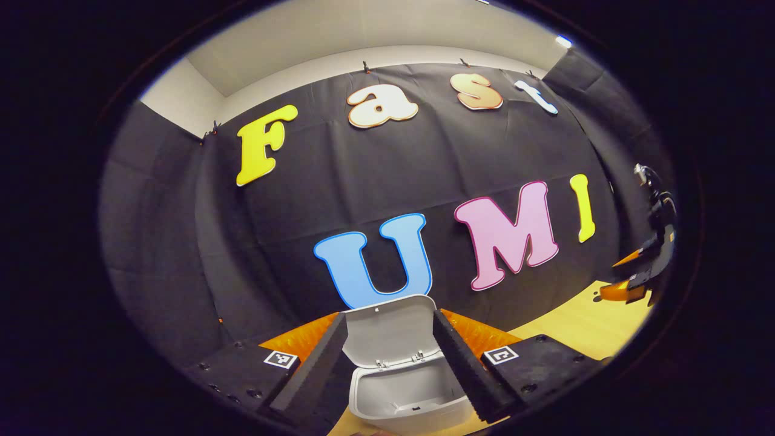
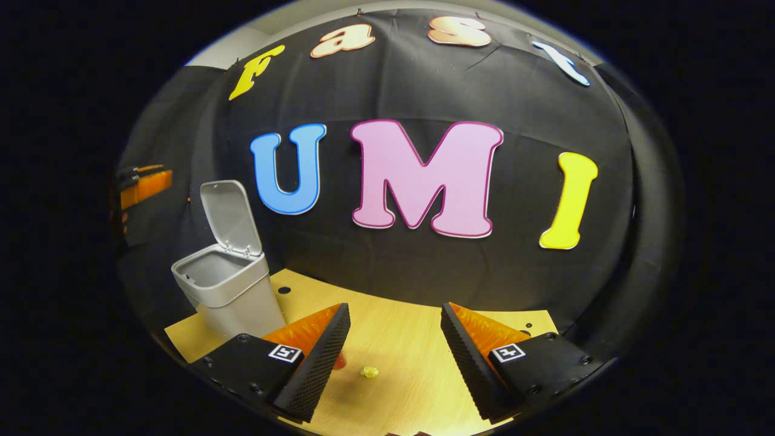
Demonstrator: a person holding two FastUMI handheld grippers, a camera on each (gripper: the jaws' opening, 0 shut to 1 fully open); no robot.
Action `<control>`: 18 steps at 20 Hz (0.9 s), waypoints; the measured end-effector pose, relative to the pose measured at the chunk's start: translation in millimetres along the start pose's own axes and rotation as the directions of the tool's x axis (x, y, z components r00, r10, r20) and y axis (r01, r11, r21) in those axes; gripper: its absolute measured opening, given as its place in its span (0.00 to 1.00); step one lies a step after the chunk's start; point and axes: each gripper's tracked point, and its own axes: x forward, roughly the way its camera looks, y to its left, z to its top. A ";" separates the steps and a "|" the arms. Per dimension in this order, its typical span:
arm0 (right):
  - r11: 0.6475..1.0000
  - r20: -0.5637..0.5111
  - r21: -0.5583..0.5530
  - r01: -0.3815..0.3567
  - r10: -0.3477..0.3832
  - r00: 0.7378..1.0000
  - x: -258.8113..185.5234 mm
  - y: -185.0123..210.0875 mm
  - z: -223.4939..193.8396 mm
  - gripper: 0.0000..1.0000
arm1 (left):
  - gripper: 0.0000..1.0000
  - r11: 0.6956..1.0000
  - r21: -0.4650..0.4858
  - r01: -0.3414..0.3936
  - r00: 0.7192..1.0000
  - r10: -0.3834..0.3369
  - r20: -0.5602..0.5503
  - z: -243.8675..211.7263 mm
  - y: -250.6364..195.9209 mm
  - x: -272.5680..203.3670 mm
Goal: Press the lid of the desktop garbage bin to open it, pick up the crumpled paper on the desktop and throw it into the bin, then pick up the pop can on the desktop and drop it into the bin, and finally close the garbage bin lid.
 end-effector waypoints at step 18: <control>0.985 -0.805 0.158 0.063 0.091 0.586 151.1 30.3 -286.7 0.92 | 0.96 0.970 -0.124 -0.211 0.956 0.178 -0.232 -74.1 56.1 -124.5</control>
